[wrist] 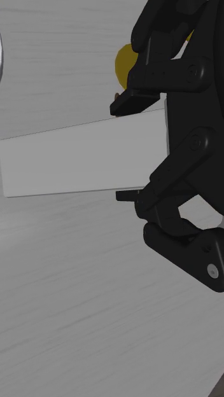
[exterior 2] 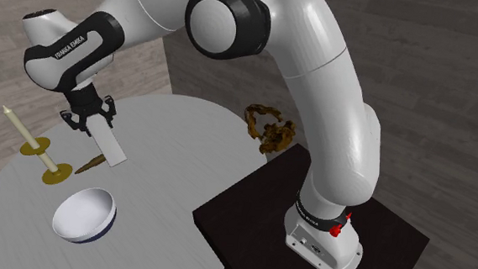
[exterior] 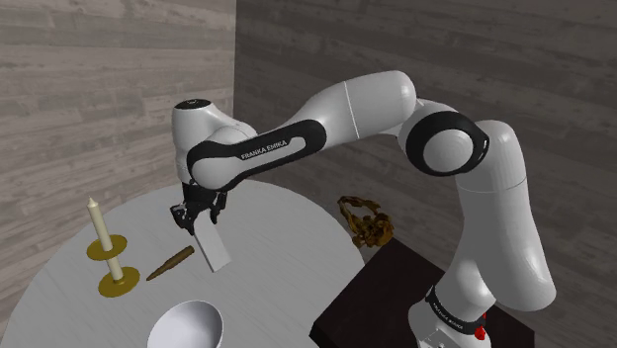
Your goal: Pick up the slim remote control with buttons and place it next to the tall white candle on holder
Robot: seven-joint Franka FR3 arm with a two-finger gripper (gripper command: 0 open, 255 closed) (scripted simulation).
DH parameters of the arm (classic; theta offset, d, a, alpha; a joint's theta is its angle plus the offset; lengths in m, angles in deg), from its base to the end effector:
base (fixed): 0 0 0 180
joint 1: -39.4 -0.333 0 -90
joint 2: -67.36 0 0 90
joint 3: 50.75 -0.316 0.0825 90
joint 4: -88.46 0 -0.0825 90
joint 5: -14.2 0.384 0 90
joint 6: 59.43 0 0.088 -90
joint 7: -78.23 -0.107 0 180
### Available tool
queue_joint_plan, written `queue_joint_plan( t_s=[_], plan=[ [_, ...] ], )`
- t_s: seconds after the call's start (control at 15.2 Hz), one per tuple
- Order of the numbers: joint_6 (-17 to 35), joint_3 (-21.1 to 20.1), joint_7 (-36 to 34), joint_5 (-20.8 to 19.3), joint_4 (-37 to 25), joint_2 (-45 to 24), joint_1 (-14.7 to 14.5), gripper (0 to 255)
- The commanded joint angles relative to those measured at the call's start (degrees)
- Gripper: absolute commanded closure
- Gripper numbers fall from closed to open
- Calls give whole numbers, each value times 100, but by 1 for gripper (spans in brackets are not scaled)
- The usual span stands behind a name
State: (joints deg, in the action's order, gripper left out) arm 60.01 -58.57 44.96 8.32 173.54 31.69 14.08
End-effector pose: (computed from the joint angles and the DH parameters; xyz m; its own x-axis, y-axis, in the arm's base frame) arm 0.6053 0.3697 0.3102 0.9997 0.0242 -0.0089 0.0244 -0.9996 0.0167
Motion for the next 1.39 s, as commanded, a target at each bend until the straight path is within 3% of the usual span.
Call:
queue_joint_plan(
  t_s=[0.0,1.32],
  plan=[
    [120,8,-5,-11,44,-71,0,255],
    [1136,100,-80,-130,166,-968,-55,255]
  ],
)
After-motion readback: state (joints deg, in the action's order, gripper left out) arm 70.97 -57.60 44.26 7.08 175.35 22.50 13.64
